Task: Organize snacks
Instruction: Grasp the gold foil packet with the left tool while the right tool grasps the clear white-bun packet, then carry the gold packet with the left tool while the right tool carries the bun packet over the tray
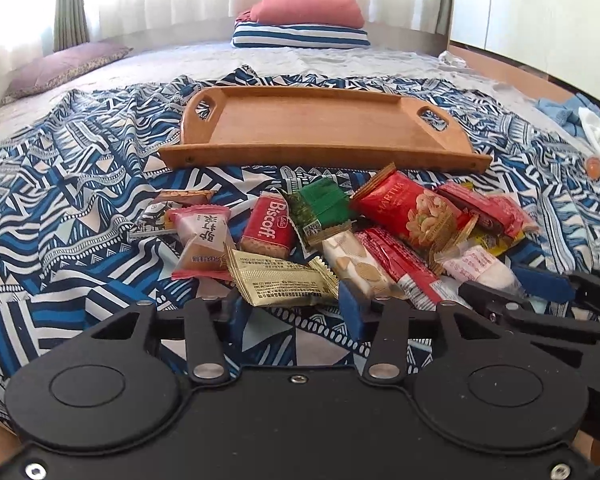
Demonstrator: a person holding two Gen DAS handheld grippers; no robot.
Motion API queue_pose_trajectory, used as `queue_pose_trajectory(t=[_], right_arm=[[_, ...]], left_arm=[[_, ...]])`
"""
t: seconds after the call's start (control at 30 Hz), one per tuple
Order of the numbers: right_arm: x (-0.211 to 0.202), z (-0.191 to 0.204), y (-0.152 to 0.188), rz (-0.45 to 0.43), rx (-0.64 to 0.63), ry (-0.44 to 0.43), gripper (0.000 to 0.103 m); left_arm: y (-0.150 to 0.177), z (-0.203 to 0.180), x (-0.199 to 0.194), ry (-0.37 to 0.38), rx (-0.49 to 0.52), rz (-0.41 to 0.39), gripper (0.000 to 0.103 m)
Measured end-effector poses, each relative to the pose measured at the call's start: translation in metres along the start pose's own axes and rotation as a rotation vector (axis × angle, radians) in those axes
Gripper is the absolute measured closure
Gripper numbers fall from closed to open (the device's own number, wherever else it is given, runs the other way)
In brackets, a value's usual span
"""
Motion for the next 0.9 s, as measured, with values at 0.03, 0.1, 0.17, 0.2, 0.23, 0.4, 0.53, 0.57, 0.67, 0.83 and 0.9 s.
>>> queue_pose_trajectory(t=[0.03,0.1,0.17,0.2,0.23,0.4,0.53,0.57,0.67,0.83,0.9], right_arm=[[0.0,0.0,0.0,0.0,0.002,0.001,0.05],[0.001,0.0,-0.001,0.0,0.003,0.001,0.05],[0.001,0.001,-0.001,0.0,0.002,-0.003,0.054],[0.001,0.001,-0.002,-0.003,0.003,-0.005,0.058],[0.0,0.002,-0.003,-0.004,0.002,-0.009,0.059],[-0.005,0.005,-0.005,-0.015,0.004,-0.019,0.062],[-0.007,0.006,-0.005,-0.02,-0.001,-0.012,0.061],[-0.006,0.006,-0.005,-0.018,-0.001,-0.012,0.06],[-0.004,0.006,-0.005,-0.014,-0.006,-0.016,0.058],[0.003,0.008,-0.007,-0.002,-0.017,-0.016,0.054],[0.004,0.009,-0.008,0.004,-0.014,-0.016,0.065]], left_arm=[[-0.001,0.001,0.001,0.008,-0.012,-0.001,0.067],[-0.002,0.004,-0.001,0.022,-0.039,-0.012,0.08],[-0.004,0.006,-0.006,0.03,-0.058,-0.032,0.096],[-0.005,0.007,-0.009,0.032,-0.061,-0.044,0.096],[-0.006,0.007,-0.012,0.03,-0.062,-0.054,0.096],[-0.007,0.008,-0.016,0.021,-0.053,-0.059,0.093],[-0.005,0.01,-0.012,0.005,-0.074,-0.057,0.063],[-0.005,0.011,-0.01,0.006,-0.078,-0.054,0.063],[-0.005,0.013,-0.003,-0.001,-0.084,-0.045,0.067],[-0.01,0.018,-0.01,-0.001,-0.104,-0.073,0.089],[-0.013,0.019,-0.016,0.003,-0.105,-0.089,0.091]])
Point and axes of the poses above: each gripper's, at about its wrist camera, not at the fingertips, and x roughly the way its jaws point, z to its left, y to its underside, the point moved 2 cm from there along x, roughly the way its jaws point, and after that the axes turned 10 degrees about x, right-handed, at the moved point
